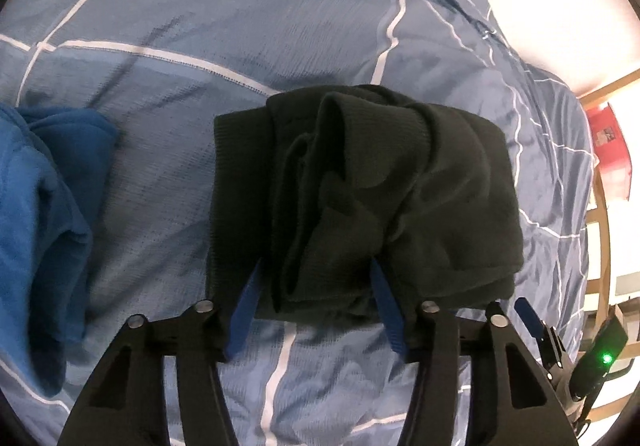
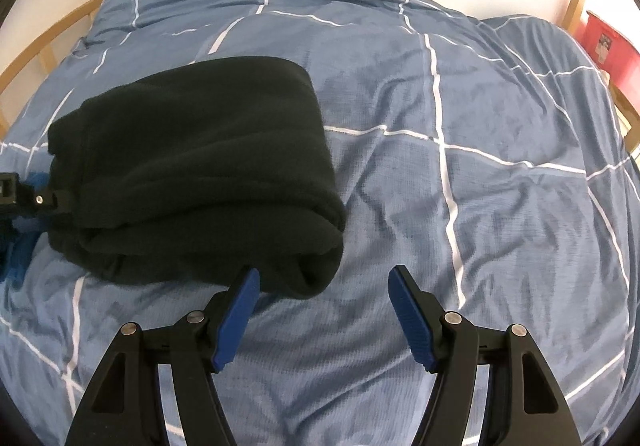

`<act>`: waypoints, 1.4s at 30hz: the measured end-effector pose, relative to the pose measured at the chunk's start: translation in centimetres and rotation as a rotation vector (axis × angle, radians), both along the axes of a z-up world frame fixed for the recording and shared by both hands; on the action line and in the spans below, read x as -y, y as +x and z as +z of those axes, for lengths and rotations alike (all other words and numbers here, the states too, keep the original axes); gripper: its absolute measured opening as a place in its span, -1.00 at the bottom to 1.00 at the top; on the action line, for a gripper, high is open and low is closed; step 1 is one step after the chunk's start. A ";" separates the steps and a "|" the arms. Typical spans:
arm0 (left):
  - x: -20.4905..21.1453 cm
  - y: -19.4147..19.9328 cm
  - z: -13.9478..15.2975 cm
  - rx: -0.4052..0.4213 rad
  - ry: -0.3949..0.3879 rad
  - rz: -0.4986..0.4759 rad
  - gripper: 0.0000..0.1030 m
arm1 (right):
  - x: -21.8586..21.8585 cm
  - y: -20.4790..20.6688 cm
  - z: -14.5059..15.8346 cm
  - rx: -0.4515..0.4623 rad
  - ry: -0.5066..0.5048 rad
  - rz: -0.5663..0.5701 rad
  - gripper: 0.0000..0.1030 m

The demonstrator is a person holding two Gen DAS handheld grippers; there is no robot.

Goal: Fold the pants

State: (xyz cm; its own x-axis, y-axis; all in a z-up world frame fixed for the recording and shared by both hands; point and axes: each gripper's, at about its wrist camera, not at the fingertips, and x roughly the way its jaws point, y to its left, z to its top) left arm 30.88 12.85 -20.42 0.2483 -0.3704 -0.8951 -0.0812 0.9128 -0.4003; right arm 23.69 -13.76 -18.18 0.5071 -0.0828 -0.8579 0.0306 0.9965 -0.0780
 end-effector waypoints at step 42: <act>-1.2 -0.3 1.3 -0.027 0.323 0.009 -0.50 | -1.0 1.0 -1.2 -0.008 -0.253 0.145 0.31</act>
